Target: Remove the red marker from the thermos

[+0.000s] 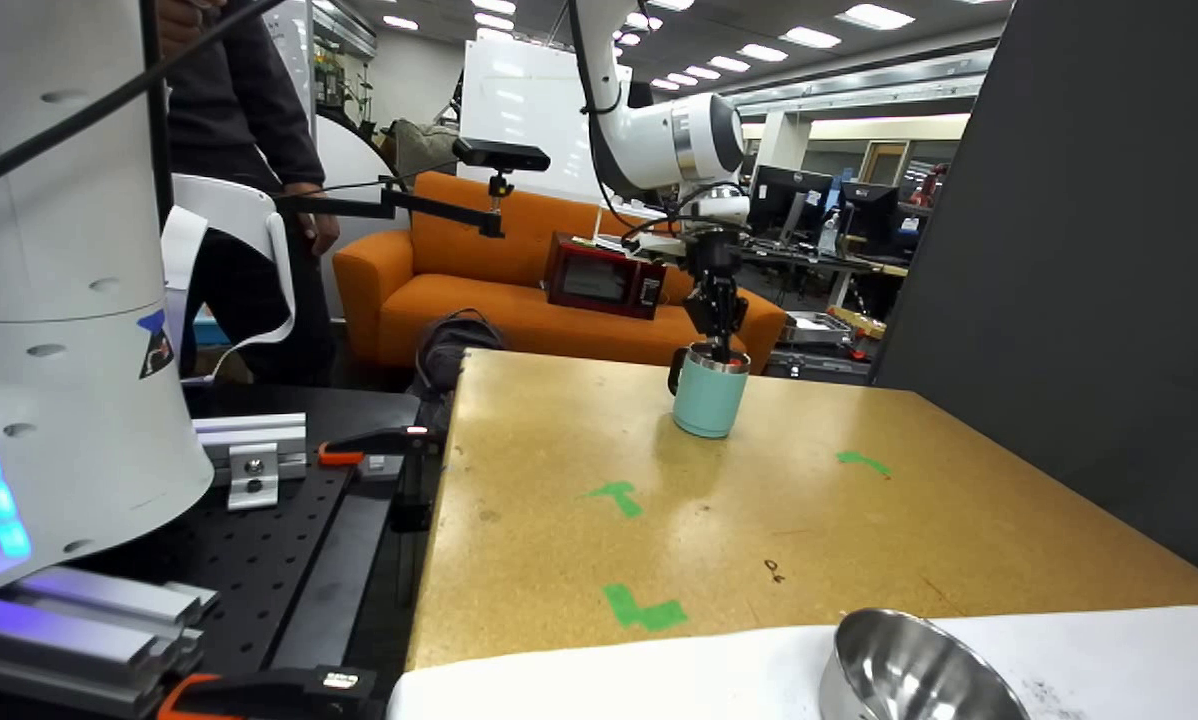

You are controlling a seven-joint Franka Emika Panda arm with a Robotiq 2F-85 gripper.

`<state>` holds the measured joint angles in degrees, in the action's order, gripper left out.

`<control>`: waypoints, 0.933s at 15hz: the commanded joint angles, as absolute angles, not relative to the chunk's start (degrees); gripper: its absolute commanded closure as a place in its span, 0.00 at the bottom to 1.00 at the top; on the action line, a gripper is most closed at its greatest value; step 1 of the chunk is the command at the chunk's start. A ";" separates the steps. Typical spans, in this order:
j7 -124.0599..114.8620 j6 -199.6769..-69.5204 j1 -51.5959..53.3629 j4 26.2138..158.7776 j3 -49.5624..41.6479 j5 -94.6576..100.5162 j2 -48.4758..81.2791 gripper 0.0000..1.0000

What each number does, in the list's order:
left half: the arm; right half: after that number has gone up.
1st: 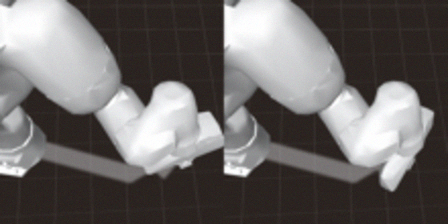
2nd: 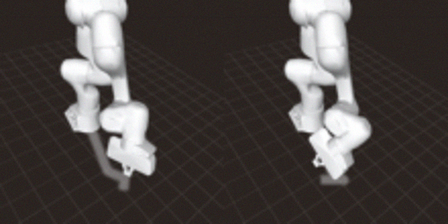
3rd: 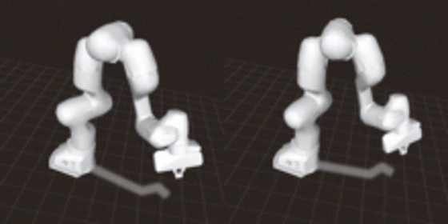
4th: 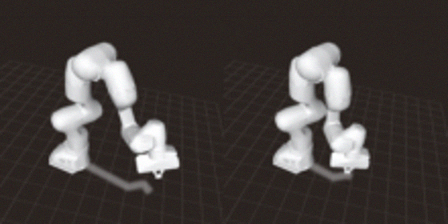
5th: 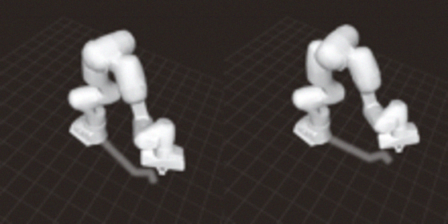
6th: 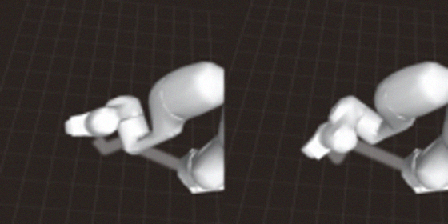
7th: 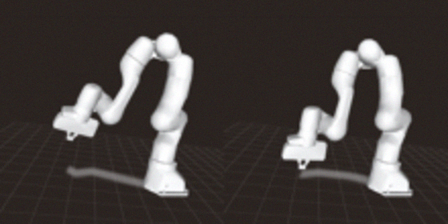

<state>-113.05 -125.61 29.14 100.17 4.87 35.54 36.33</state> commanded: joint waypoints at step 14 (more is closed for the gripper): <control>-113.01 -129.06 26.29 96.36 0.24 35.27 41.09 0.88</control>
